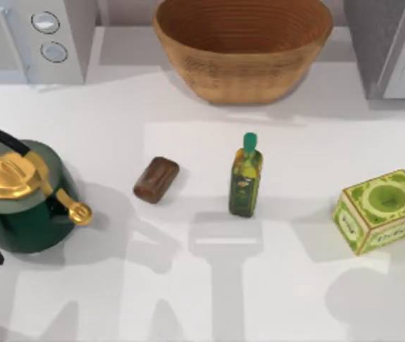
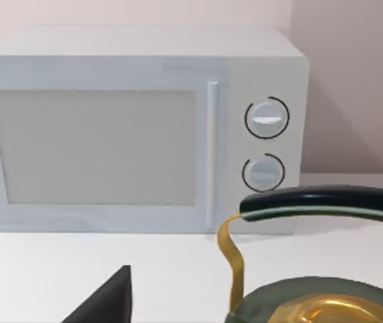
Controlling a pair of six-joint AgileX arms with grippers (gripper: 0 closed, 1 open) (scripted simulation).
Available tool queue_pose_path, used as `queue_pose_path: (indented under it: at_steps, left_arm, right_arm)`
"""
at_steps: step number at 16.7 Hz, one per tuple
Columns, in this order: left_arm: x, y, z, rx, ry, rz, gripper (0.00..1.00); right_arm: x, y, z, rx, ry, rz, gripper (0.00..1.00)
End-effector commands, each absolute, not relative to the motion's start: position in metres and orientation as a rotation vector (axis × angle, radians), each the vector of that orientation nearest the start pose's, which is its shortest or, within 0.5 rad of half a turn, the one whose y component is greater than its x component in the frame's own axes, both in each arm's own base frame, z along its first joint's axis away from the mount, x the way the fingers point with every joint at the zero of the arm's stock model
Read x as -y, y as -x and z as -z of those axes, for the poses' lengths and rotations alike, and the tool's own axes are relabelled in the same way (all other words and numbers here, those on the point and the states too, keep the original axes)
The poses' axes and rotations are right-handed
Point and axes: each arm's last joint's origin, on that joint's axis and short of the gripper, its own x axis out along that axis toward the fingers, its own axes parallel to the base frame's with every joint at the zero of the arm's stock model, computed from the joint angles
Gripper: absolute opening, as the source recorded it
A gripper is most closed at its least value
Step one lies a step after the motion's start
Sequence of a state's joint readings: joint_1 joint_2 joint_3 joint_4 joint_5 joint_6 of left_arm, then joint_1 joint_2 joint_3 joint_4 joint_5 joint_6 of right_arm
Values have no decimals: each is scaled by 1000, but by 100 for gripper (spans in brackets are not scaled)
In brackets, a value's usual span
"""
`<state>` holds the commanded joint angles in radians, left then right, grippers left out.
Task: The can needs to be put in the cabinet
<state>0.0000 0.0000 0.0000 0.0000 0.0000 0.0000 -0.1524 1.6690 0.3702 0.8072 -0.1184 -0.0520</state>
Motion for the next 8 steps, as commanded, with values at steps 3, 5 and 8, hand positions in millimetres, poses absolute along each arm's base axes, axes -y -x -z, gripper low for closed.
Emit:
queue_pose_path:
  at_steps: [3, 5, 8]
  left_arm:
    - [1, -106, -160, 0, 0, 0, 100]
    - [1, -106, -160, 0, 0, 0, 100]
    - [1, -106, -160, 0, 0, 0, 100]
  right_arm:
    - [40, -273, -91, -491, -4, 8, 100]
    - [40, -281, -85, -491, -3, 8, 100]
    - [35, -291, -74, -494, -4, 8, 100]
